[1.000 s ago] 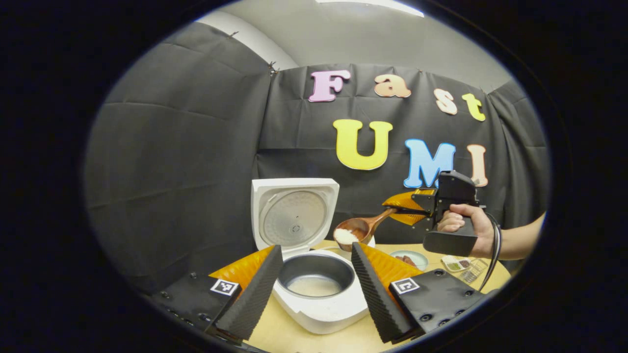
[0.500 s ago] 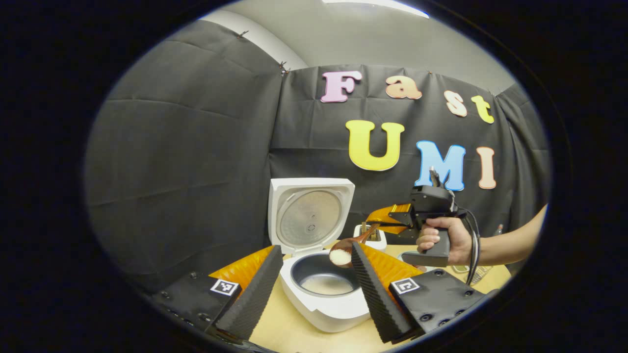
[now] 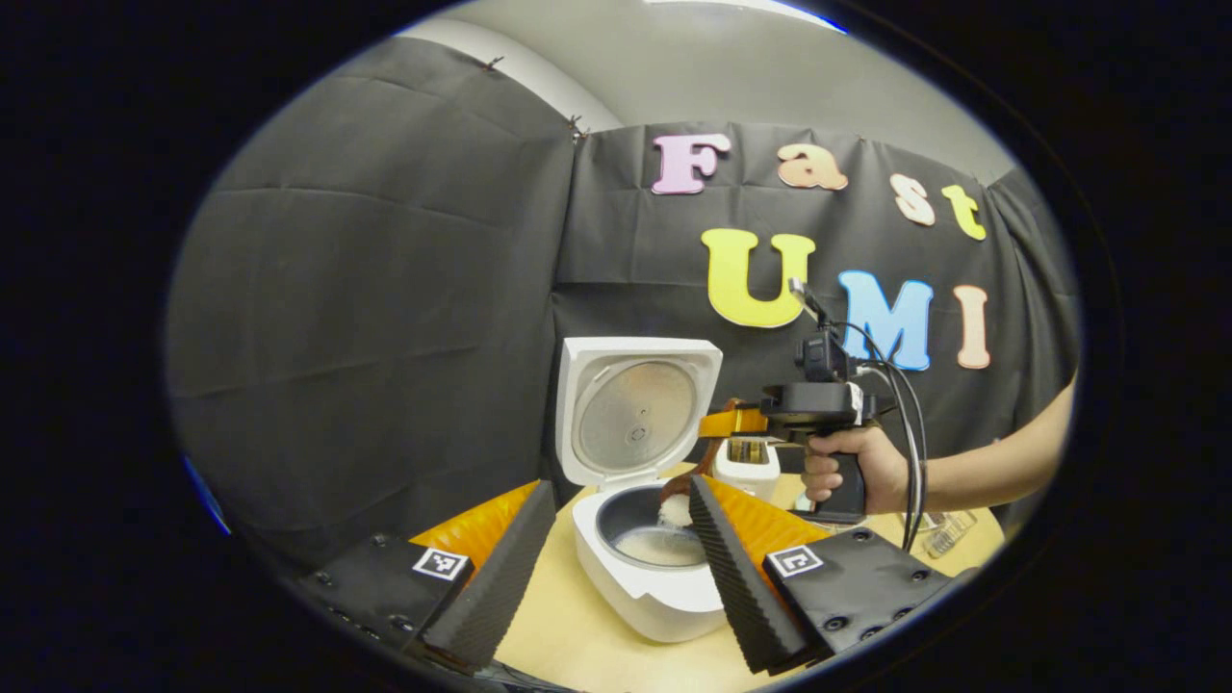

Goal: Close the left gripper, press the button to open the rice cooker; take a wooden spoon from the chopstick holder with the right hand, scoop a spoonful of rice and pour it into the rice cooker, then put the wooden spoon back into the chopstick holder.

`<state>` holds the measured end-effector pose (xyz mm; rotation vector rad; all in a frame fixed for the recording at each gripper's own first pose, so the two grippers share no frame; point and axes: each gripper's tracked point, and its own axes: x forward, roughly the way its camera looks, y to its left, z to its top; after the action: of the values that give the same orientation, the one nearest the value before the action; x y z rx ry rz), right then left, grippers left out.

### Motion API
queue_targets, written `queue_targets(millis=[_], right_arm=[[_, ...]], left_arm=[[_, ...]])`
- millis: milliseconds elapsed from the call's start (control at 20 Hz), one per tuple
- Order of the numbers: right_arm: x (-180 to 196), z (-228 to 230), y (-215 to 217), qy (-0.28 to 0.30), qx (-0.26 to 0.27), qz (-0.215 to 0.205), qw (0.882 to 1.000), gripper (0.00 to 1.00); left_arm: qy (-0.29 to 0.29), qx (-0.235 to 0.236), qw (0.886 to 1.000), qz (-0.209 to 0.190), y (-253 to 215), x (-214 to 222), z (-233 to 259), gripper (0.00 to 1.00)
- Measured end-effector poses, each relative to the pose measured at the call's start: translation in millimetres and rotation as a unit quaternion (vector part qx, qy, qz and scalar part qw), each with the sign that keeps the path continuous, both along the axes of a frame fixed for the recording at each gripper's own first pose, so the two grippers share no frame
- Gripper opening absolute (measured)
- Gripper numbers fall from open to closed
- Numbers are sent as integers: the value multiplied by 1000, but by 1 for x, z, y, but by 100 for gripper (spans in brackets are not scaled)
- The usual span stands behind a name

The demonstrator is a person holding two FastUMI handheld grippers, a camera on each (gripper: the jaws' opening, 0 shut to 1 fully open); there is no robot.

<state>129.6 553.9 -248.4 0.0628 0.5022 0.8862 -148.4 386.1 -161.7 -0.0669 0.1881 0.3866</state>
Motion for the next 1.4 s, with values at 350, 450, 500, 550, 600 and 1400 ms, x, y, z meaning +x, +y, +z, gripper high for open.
queue_targets(millis=[350, 450, 500, 550, 600, 1400], right_arm=[[-60, 45, 19, -200, -79, 132, 968, 8], [-66, 54, 14, -213, -77, 141, 964, 8], [-65, 55, 12, -211, -72, 137, 965, 8], [-63, 58, 10, -206, -65, 129, 968, 8], [-60, 60, 9, -195, -54, 117, 972, 8], [4, 135, -165, 29, 205, -116, 971, 8]], left_arm=[[-6, -2, 1000, 6, -1, 0, -1, 97], [-7, -1, 1000, 4, -3, 1, 1, 99], [-8, -1, 1000, 2, -5, 1, 1, 97], [-9, 1, 1000, -1, -7, 3, 2, 97], [-9, 2, 1000, -4, -9, 3, 3, 97], [-24, 1, 996, -84, -75, 50, 17, 98]])
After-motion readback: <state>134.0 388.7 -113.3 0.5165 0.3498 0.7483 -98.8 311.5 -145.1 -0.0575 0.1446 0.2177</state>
